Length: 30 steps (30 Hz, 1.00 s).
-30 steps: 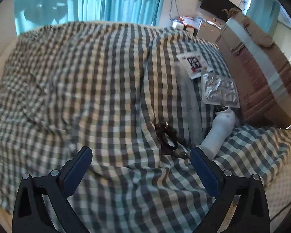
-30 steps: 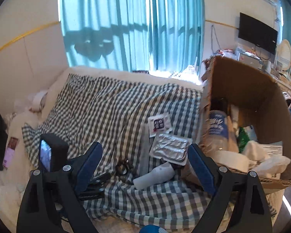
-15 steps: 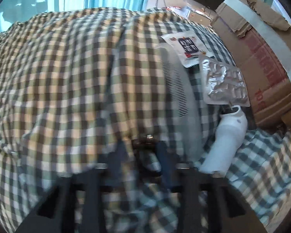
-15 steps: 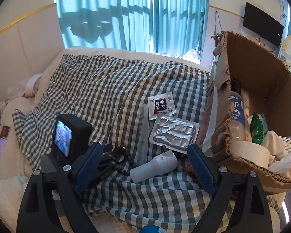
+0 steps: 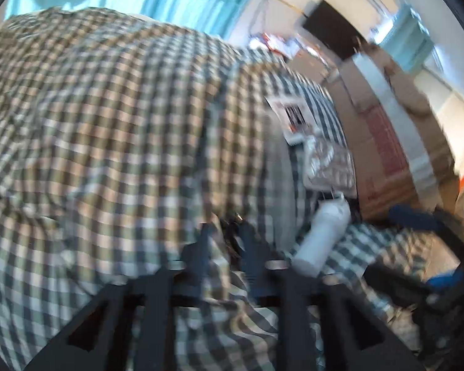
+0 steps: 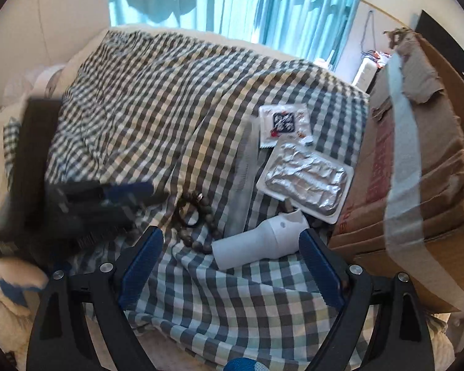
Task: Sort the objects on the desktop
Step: 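Grasp the black hair tie with the left gripper while the right reaches the bead bracelet, then grasp the brown bead bracelet with the right gripper while the left holds the hair tie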
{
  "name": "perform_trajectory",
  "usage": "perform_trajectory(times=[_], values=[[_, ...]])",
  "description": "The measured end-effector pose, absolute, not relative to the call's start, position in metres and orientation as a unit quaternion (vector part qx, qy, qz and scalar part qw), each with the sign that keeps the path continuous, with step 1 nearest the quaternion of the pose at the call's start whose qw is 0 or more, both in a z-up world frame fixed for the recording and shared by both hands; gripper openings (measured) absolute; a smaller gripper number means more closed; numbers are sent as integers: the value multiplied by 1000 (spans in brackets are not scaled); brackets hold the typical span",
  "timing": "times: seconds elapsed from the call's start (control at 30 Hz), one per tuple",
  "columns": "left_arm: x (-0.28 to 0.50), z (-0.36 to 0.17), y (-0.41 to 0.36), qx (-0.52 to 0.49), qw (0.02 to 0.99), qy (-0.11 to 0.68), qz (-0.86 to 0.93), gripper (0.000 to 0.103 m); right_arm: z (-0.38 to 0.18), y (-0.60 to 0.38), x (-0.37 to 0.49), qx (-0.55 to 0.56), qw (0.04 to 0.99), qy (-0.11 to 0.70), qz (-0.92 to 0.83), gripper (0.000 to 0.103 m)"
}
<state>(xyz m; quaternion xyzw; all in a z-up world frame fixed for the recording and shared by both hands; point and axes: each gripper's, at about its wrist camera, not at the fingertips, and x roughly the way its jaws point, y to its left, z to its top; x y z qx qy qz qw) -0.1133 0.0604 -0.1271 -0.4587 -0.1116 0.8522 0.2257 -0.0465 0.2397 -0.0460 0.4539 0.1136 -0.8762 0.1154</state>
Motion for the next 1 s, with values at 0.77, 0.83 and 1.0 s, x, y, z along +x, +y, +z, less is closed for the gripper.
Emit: perform_trajectory(times=[0.77, 0.83, 1.0], values=[[-116, -123, -23, -443, 141, -151, 872, 12, -142, 170, -94, 530, 155, 240, -798, 64], [-113, -127, -39, -447, 138, -153, 871, 12, -158, 168, -97, 543, 150, 251, -788, 38], [-125, -140, -31, -460, 151, -160, 860, 14, -141, 174, -91, 528, 164, 223, -803, 10]])
